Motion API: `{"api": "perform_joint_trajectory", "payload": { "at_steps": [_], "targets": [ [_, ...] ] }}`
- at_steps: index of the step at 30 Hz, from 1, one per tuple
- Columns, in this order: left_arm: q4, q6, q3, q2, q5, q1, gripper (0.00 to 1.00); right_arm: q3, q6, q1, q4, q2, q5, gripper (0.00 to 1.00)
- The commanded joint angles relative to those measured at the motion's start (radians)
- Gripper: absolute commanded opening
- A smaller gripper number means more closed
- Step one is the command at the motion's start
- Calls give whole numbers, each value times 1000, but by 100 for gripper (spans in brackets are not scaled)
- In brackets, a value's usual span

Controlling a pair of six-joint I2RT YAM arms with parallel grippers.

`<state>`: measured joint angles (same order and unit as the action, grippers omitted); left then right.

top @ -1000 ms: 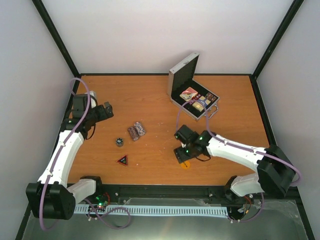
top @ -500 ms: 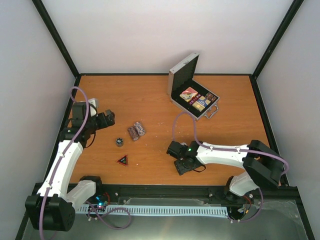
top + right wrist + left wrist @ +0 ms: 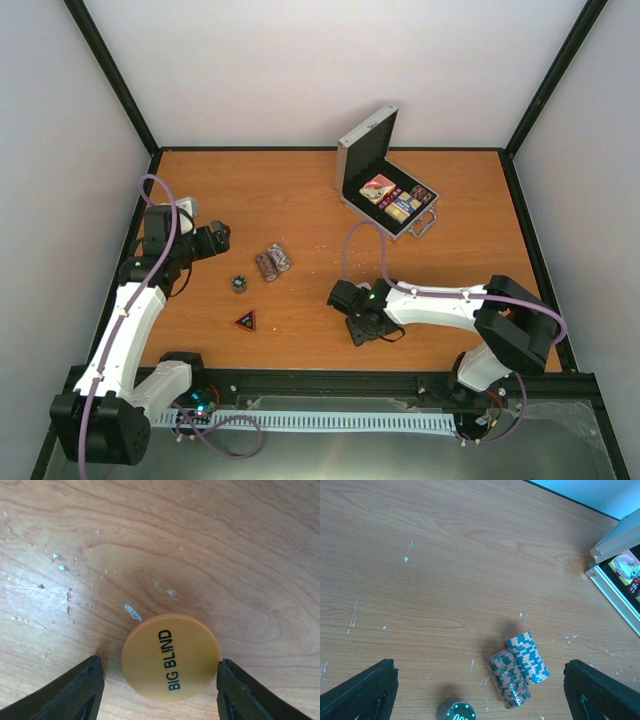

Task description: Pack up texas hold em set

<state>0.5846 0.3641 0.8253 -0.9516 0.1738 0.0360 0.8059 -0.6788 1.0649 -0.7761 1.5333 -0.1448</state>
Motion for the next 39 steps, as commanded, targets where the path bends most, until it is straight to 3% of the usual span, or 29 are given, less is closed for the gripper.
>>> {"api": "perform_joint_trajectory", "payload": {
  "at_steps": [1, 24, 39],
  "targets": [
    [-16, -1, 7, 19, 19, 4, 91, -40, -49, 9, -5, -2, -14, 63],
    [-8, 1, 39, 19, 27, 4, 81, -200, -34, -77, 108, -38, 62, 59],
    [-5, 7, 40, 37, 20, 5, 79, -104, 19, -99, 40, -46, 11, 52]
  ]
}}
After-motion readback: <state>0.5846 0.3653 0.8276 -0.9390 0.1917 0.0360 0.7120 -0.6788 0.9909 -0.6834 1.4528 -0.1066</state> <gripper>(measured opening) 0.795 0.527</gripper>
